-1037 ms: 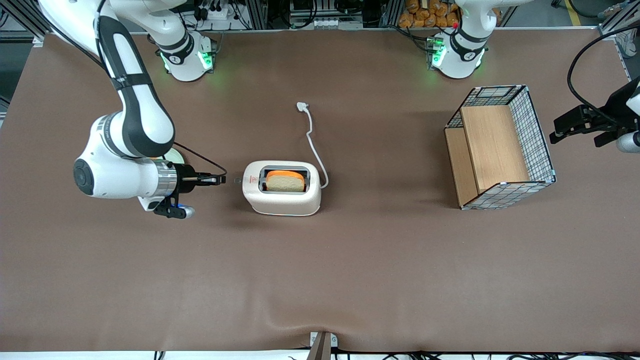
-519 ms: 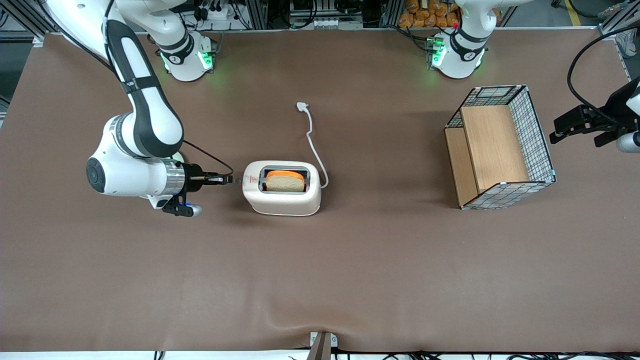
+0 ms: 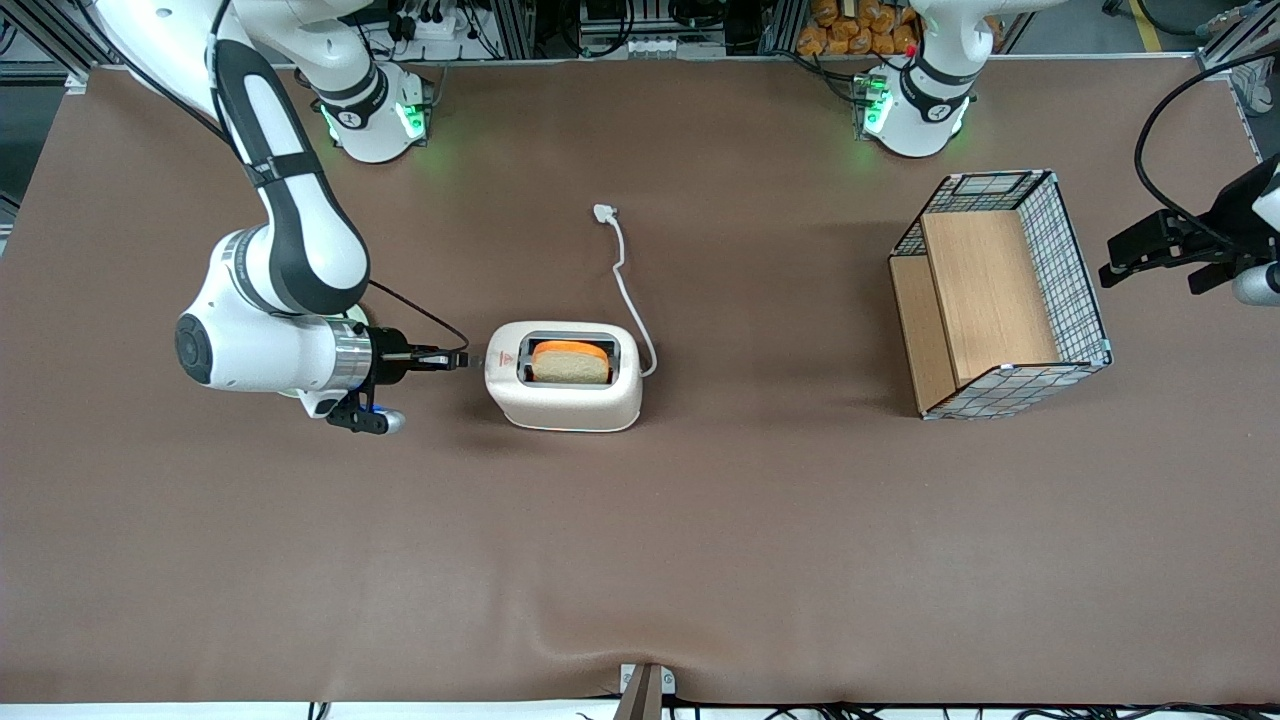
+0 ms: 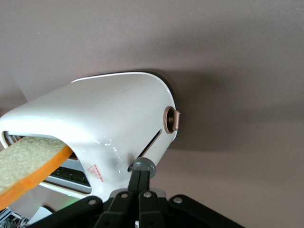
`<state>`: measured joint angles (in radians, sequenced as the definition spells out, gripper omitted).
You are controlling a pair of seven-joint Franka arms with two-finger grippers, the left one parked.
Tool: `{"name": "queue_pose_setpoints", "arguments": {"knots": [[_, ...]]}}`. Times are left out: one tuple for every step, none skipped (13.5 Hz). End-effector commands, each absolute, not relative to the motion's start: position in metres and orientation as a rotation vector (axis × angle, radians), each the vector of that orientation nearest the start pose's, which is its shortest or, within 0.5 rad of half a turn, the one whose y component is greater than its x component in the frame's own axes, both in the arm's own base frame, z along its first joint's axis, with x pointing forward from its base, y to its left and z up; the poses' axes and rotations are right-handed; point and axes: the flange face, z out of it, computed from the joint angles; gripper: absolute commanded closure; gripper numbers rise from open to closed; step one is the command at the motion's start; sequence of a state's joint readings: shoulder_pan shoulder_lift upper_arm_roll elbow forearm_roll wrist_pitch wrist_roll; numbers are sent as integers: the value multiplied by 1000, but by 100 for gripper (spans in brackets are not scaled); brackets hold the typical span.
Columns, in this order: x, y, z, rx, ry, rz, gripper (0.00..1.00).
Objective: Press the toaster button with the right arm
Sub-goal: 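Lower the right gripper onto the toaster's grey lever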
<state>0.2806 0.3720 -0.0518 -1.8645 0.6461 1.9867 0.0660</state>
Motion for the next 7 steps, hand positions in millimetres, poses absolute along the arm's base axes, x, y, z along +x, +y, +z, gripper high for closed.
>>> {"name": "queue_pose_setpoints", "arguments": {"knots": [[579,183,304,-2591,227,403,100],[579,183,303,-2593,227,401,100],[579,184,301,-2597,227,394,100],[578,185,299,-2599,230,391,100],[577,189,299,-2601,225,386,100],[577,191,299,-2604,221,379,100],[577,191,297,-2604,223,381,100]]}}
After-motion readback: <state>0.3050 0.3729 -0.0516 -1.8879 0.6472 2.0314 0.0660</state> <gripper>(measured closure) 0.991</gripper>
